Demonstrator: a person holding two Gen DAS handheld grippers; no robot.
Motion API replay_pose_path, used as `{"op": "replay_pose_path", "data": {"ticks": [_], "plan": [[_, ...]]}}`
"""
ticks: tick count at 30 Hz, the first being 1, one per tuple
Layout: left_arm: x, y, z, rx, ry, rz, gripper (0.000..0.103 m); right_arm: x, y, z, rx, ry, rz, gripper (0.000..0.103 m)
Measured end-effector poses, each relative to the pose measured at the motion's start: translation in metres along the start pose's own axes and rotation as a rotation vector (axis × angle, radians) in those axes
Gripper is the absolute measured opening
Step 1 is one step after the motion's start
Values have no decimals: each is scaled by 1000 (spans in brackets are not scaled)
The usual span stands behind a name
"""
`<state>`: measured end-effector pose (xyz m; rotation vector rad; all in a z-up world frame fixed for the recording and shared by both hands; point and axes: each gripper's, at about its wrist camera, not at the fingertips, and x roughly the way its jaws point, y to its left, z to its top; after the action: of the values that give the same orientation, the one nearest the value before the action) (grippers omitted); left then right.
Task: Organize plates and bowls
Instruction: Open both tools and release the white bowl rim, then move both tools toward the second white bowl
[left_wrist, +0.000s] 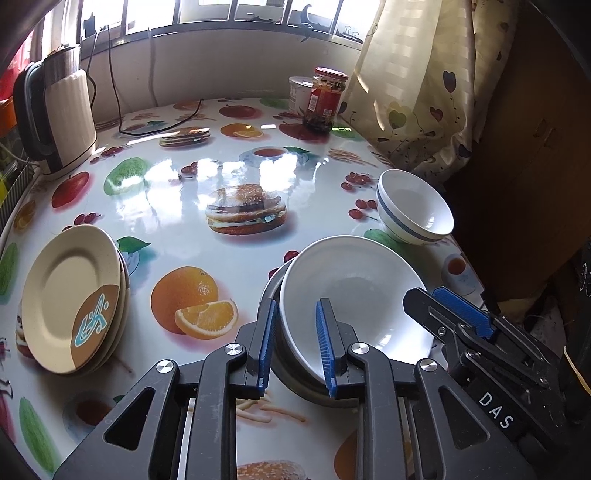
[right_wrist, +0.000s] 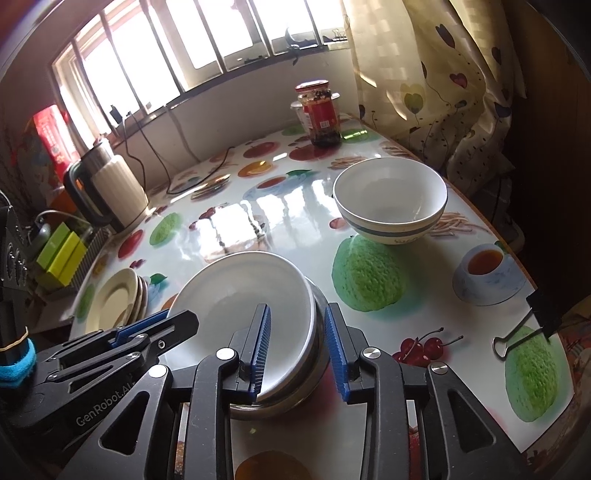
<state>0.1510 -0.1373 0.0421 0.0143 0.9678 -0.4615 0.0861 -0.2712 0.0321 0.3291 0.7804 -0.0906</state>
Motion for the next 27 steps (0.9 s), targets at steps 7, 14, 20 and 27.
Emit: {"op": "replay_pose_path", "data": {"ticks": [7,14,20,27], "plan": [[-5,-1,5,8,-16,3,24,-5,-1,5,6,-14,-11,37],[-9,-5,10,21,-32,-2,24,-13,-4,9,8,-33,-21,41],[-8,-12,19,38,-39,-3,24,-17,-9,15,15,-50,-32,43],[-4,-24,30,67,-42,-7,24,-18,-21,22,28,-62,-50,45]]}}
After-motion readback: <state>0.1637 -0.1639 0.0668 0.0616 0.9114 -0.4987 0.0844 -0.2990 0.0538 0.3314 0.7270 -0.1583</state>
